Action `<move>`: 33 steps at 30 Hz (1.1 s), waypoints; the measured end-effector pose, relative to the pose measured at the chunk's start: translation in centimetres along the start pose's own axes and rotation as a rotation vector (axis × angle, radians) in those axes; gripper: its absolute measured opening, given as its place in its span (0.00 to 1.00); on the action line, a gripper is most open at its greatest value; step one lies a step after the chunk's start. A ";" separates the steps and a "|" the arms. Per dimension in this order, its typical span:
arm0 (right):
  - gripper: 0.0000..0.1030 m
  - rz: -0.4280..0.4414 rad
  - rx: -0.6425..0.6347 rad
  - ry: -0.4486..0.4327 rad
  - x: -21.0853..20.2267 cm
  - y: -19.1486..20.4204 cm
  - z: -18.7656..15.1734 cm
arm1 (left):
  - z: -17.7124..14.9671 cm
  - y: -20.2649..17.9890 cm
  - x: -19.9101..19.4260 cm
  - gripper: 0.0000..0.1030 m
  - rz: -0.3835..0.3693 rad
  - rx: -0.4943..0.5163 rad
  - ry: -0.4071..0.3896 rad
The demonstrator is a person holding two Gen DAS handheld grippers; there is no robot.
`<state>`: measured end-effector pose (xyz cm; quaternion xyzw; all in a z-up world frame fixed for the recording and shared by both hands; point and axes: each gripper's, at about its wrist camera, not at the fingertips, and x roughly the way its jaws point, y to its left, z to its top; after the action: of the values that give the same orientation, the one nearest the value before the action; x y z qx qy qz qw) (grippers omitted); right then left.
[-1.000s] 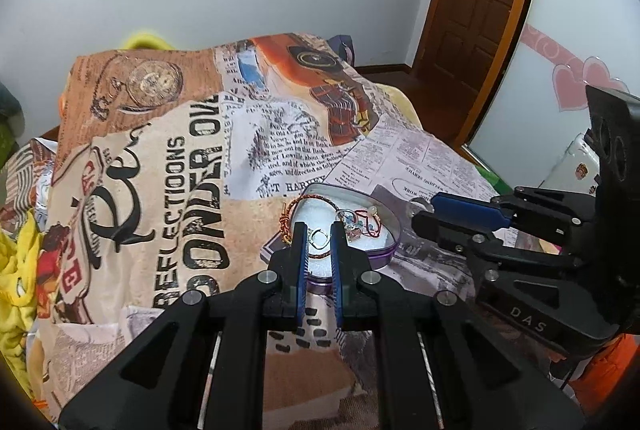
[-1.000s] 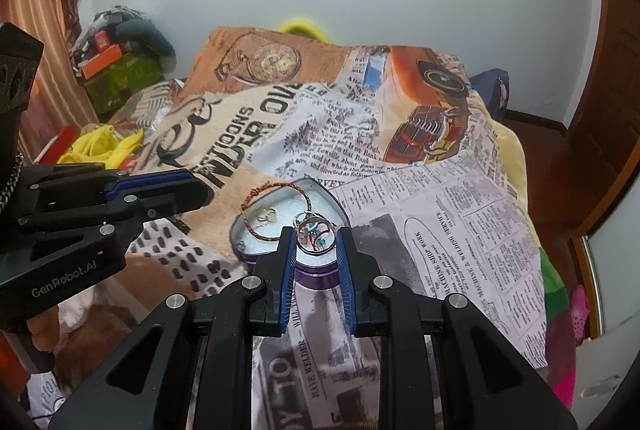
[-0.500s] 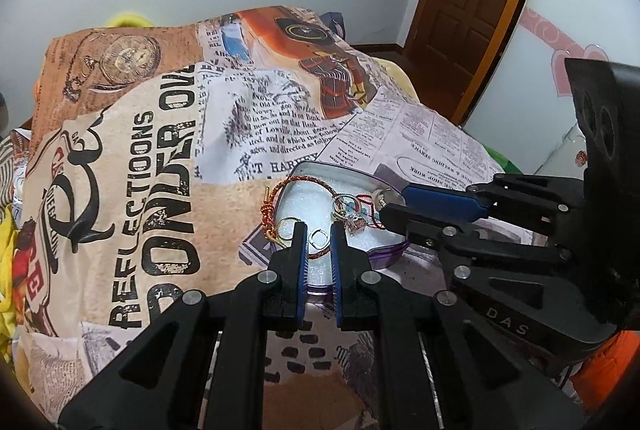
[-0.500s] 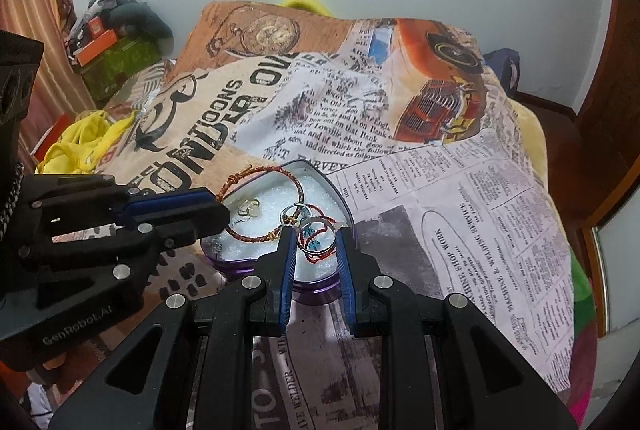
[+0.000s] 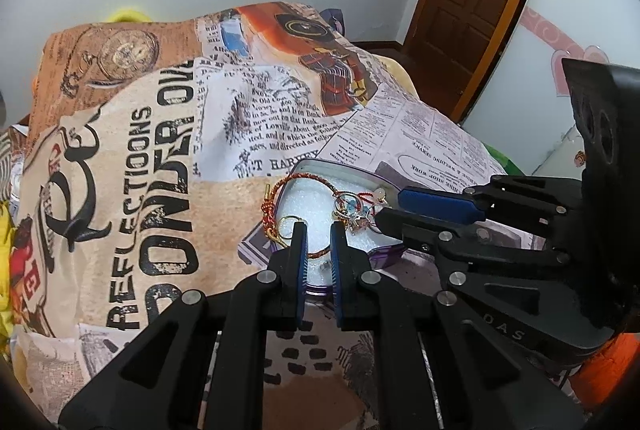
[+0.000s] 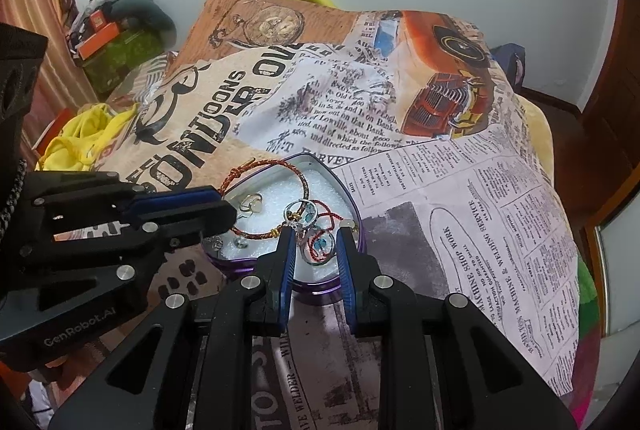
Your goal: Organize jewelry
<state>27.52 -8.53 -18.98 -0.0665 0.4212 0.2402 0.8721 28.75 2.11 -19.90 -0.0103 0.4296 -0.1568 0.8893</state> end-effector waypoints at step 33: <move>0.49 -0.198 -0.019 -0.747 -28.2 6.7 -2.8 | -2.7 -9.5 -28.2 0.52 0.236 0.054 -0.658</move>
<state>7.44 -13.77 1.42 -0.0229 0.0640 0.1664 0.9837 7.64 1.50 1.31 0.0129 0.1141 -0.0526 0.9920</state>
